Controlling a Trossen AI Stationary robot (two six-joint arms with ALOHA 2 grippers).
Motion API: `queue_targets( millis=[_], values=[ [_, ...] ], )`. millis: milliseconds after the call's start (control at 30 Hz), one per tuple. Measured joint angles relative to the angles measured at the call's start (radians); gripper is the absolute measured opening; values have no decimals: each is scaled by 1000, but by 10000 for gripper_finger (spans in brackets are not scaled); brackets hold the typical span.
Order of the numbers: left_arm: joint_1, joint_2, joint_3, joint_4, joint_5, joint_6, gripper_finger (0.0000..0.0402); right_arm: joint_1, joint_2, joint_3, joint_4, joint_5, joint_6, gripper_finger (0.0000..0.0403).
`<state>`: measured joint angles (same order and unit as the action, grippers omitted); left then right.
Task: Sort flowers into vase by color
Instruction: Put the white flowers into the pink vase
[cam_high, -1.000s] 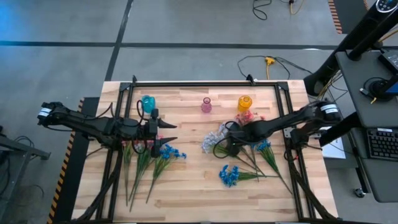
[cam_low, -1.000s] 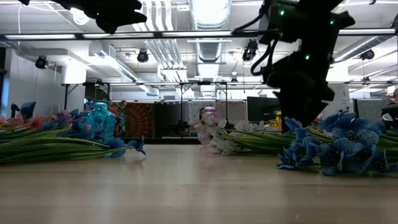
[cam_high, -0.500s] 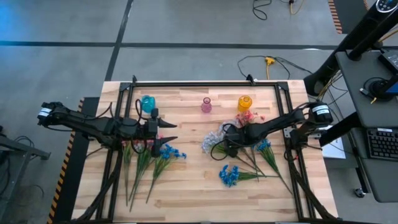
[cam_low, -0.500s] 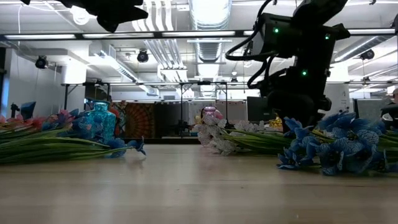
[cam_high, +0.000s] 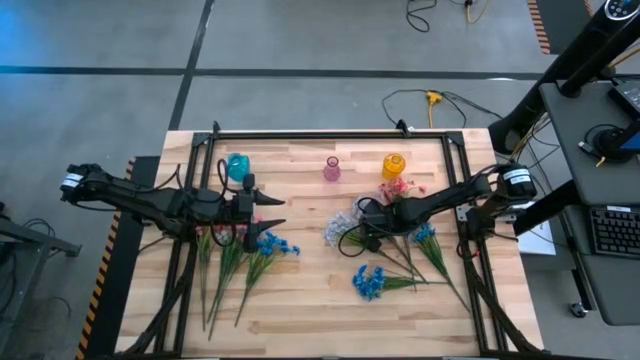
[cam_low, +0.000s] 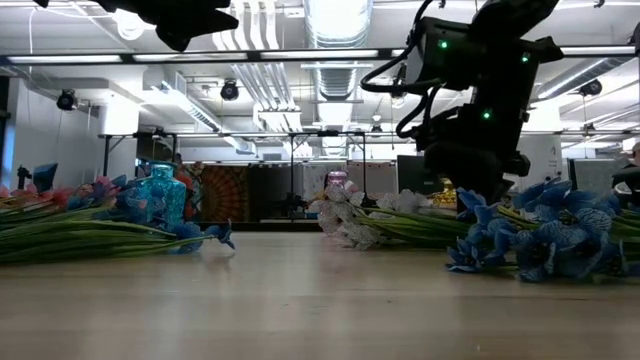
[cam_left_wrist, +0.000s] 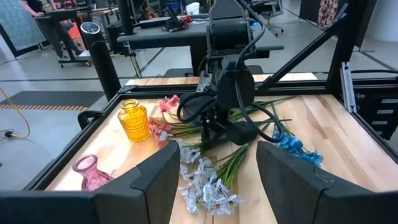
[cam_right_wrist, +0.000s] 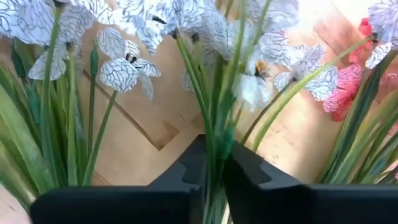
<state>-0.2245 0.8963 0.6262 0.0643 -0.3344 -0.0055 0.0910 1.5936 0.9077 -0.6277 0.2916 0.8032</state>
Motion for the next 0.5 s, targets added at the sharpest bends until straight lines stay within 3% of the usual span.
queue_targets(
  millis=[267,500],
  values=[
    [0,0,0,0,0,-3,196,0,-27,0,-4,1,-2,15],
    [0,0,0,0,0,-3,196,1,-159,0,-20,35,-3,14]
  ],
)
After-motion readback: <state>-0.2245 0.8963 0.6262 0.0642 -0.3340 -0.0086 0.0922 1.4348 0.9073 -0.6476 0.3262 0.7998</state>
